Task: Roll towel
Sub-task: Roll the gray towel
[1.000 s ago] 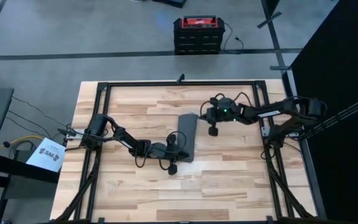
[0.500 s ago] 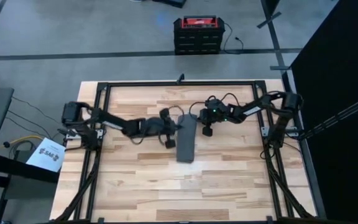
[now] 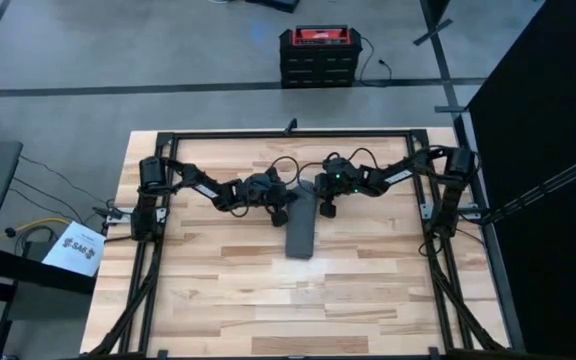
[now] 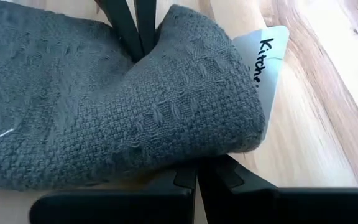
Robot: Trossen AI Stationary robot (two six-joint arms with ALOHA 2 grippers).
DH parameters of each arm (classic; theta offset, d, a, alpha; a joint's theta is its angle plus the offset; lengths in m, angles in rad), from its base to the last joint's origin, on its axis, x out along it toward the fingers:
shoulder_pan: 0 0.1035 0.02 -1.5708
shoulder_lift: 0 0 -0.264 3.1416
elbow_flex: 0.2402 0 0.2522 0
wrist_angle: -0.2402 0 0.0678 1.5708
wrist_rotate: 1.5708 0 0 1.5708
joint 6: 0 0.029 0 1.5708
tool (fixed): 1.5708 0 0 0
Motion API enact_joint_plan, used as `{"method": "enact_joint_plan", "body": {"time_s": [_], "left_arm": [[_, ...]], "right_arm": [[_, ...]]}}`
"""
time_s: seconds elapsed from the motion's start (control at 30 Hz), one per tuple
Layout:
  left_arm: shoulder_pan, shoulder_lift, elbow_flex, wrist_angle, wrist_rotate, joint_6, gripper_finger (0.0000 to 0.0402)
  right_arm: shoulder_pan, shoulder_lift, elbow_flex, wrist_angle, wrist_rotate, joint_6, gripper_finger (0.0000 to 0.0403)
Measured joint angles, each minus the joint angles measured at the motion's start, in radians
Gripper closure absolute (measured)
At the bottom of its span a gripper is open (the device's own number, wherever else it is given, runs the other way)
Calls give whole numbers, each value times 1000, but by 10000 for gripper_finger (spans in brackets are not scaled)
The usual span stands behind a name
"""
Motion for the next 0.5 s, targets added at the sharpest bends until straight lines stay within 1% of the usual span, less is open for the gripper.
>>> {"method": "enact_joint_plan", "body": {"time_s": [0.13,0.27,0.33,0.4,0.5], "left_arm": [[0,-3,1,4,0,16,402],[-1,-3,5,32,5,22,402],[-1,-3,5,41,5,19,402],[-1,-9,5,37,3,15,402],[-7,-18,5,46,-9,6,402]], "right_arm": [[0,1,2,-3,-47,-15,403],[5,3,-1,12,-163,-38,403],[7,4,-1,23,-179,-47,403],[2,4,-2,38,-171,-49,403],[0,4,-1,52,-75,-31,403]]}}
